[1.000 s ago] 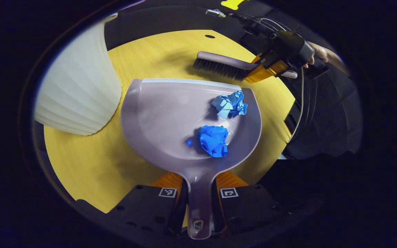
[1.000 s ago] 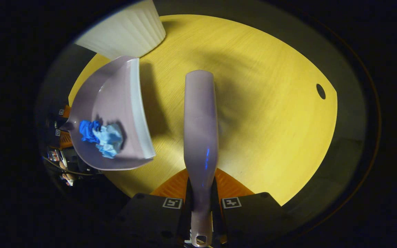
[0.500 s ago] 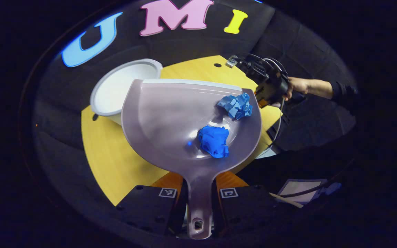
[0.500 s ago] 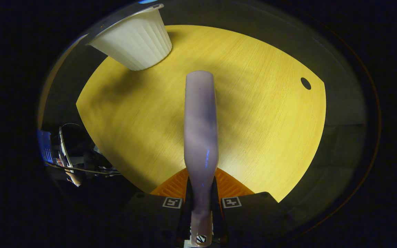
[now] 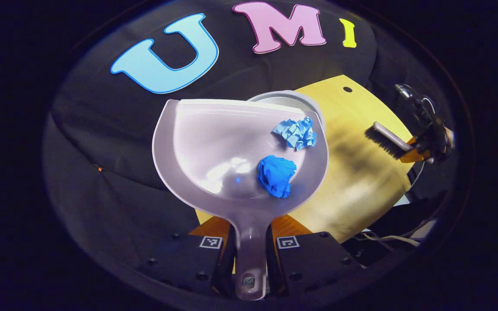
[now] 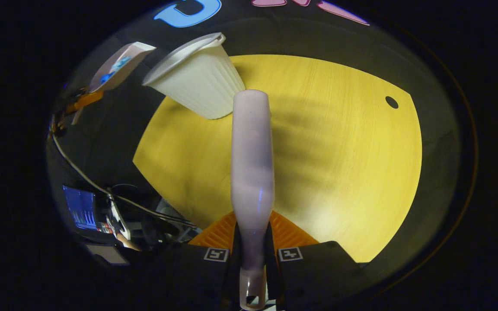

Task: Pick up the small broom and dustpan from the desktop, sweep the trash into the dustpan with the broom, and then empty the trash into the garbage bin.

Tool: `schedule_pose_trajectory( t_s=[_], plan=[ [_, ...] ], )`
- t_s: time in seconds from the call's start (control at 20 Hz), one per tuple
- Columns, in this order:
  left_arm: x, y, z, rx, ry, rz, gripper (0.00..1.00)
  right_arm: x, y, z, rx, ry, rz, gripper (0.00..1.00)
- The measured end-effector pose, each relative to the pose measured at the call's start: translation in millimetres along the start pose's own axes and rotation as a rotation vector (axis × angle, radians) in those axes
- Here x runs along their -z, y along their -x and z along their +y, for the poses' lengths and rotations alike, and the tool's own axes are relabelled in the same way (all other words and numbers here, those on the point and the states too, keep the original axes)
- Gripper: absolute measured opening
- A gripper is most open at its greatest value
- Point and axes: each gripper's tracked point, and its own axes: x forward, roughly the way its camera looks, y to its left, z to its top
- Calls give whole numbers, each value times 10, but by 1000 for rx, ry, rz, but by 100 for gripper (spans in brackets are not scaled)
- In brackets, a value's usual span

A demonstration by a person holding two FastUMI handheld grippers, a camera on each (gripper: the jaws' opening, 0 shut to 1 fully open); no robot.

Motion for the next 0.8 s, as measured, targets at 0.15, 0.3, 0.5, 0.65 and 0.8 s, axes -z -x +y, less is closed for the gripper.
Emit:
schedule_pose_trajectory(
  t_s=[0.15, 0.3, 0.5, 0.65, 0.8],
  plan=[
    [-257, -246, -54, -23, -76, 55, 29, 8, -2, 58, -27, -17, -15, 28],
    [-467, -372, 118, -115, -221, 104, 29, 134, -26, 114, -3, -5, -19, 27],
    [-733, -358, 274, -297, -470, 169, 29, 176, -92, 198, -39, -78, -17, 27],
    [-971, -238, 244, -381, -638, 203, 29, 263, -119, 135, -38, -92, -18, 28],
    [-1146, -138, 96, -436, -783, 218, 30, 364, -125, 111, -42, -102, -20, 28]
  ],
)
